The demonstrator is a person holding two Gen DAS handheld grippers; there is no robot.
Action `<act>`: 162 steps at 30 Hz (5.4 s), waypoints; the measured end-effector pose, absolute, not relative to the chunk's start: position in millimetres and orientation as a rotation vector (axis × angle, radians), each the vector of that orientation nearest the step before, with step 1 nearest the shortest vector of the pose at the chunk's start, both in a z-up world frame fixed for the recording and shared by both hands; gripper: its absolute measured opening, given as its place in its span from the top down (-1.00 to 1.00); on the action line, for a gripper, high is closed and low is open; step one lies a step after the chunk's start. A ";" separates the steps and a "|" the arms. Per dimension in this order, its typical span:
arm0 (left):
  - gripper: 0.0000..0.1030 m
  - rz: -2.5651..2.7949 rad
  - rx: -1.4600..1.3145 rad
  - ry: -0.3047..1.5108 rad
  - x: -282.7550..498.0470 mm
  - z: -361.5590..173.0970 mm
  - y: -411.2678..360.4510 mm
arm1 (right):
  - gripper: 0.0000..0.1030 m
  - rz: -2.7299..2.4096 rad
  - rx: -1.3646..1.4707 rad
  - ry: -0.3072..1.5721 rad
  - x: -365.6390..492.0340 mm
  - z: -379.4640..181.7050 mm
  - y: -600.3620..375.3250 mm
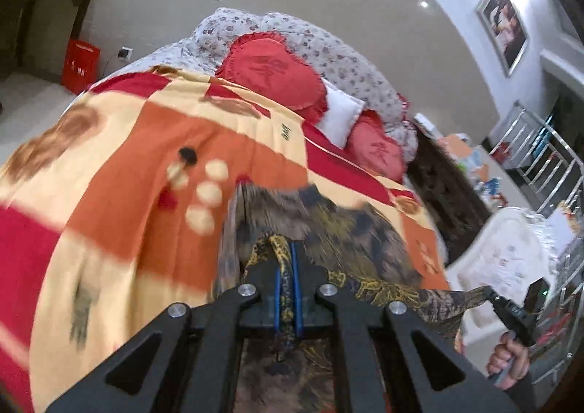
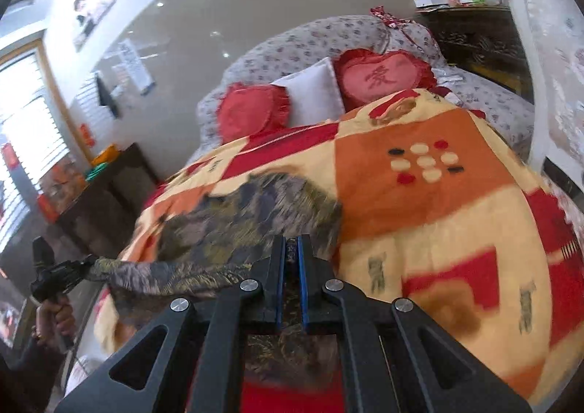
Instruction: Fold small clothes
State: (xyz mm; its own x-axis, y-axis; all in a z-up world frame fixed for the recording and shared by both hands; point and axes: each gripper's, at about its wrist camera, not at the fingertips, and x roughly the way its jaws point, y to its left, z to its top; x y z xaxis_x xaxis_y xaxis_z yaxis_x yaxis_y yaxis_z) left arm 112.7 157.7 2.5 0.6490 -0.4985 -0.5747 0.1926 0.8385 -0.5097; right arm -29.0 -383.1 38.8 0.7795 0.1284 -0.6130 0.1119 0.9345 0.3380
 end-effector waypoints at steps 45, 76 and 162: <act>0.42 -0.156 -0.050 0.865 239.0 -36.9 65.0 | 0.42 -0.084 0.249 0.879 185.5 -30.5 -334.6; 0.03 -0.146 -0.015 0.859 231.4 -122.2 30.4 | -0.18 -0.283 0.215 0.843 169.4 -75.4 -333.7; 0.38 -0.231 -0.902 0.972 64.8 -143.9 165.4 | -0.22 -0.107 -0.102 0.884 134.3 -116.3 -241.4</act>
